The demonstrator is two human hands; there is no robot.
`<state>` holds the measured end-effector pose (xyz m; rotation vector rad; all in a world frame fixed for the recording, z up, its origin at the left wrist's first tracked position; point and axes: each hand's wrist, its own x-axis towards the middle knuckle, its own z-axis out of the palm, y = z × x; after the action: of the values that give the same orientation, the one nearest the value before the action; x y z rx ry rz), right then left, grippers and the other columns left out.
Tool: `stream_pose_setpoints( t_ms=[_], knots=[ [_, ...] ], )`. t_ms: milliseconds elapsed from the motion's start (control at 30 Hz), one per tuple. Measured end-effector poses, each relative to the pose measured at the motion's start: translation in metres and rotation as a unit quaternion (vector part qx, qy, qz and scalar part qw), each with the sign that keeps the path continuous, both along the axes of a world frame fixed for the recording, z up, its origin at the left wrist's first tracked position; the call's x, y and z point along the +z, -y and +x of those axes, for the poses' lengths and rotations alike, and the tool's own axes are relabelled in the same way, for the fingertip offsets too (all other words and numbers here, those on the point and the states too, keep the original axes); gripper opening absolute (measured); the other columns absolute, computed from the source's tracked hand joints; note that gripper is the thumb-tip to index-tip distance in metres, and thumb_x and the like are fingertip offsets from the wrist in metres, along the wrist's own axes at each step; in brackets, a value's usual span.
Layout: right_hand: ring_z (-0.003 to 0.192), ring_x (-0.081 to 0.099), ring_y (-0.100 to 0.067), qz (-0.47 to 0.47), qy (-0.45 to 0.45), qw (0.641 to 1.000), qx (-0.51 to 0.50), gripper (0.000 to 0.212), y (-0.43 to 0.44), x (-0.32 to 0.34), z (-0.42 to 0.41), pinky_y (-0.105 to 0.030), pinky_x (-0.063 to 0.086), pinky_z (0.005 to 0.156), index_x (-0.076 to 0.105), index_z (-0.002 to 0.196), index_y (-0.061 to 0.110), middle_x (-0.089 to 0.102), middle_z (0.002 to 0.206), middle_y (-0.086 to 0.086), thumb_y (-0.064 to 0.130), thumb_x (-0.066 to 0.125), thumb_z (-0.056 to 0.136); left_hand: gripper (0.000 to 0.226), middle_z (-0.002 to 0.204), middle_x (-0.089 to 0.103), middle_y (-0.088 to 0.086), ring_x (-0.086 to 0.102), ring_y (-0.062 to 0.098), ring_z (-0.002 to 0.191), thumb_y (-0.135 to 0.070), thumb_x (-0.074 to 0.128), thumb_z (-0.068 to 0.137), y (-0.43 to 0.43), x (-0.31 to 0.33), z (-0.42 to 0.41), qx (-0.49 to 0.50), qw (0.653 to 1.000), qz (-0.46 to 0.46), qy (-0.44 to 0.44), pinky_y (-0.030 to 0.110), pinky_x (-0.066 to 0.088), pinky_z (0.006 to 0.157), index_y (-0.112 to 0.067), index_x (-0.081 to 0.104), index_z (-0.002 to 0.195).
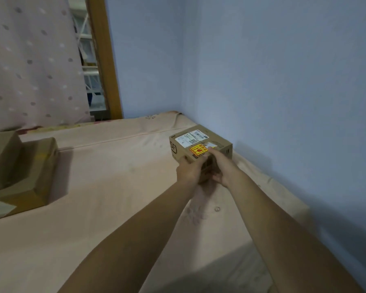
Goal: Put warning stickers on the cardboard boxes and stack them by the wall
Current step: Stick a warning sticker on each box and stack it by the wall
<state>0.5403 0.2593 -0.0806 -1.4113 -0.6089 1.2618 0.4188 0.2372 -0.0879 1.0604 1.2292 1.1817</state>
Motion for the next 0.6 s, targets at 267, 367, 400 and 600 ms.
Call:
stream_pose_setpoints(
  t_ms=[267,367,400,600],
  knots=[
    [0.117,0.059,-0.028,-0.005,0.156,0.986,-0.059,0.108,-0.065,-0.010,0.020,-0.045,0.059,0.092,0.038,0.140,0.014,0.051,0.137,-0.008,0.069,0.080,0.057,0.063,0.127,0.062,-0.002,0.059,0.025,0.114,-0.050,0.065,0.085,-0.065,-0.007,0.015,-0.022,0.997,0.021,-0.076,0.039,0.048,0.100,-0.033,0.043,0.142],
    [0.118,0.058,-0.027,0.007,0.155,0.985,-0.072,0.119,-0.080,-0.015,0.024,-0.043,0.060,0.089,0.039,0.146,0.018,0.047,0.139,-0.006,0.076,0.077,0.048,0.066,0.127,0.062,-0.007,0.059,0.021,0.116,-0.056,0.066,0.082,-0.089,-0.012,0.016,-0.046,0.996,0.026,-0.068,0.042,0.047,0.105,-0.040,0.043,0.141],
    [0.117,0.058,-0.027,0.013,0.153,0.985,-0.075,0.121,-0.087,-0.018,0.025,-0.042,0.060,0.087,0.040,0.146,0.020,0.046,0.139,-0.006,0.077,0.076,0.046,0.070,0.128,0.063,-0.008,0.061,0.021,0.116,-0.062,0.067,0.075,-0.098,-0.017,0.017,-0.049,0.996,0.028,-0.063,0.044,0.047,0.105,-0.044,0.045,0.139],
    [0.126,0.048,-0.028,0.007,0.163,0.982,-0.099,0.116,-0.123,-0.031,0.031,-0.051,0.053,0.099,0.034,0.151,0.016,0.031,0.146,-0.006,0.075,0.077,0.062,0.094,0.150,0.049,0.000,0.049,0.027,0.135,-0.071,0.060,0.080,-0.125,-0.023,0.025,-0.054,0.993,0.049,-0.092,0.045,0.038,0.113,-0.037,0.021,0.157]
  ],
)
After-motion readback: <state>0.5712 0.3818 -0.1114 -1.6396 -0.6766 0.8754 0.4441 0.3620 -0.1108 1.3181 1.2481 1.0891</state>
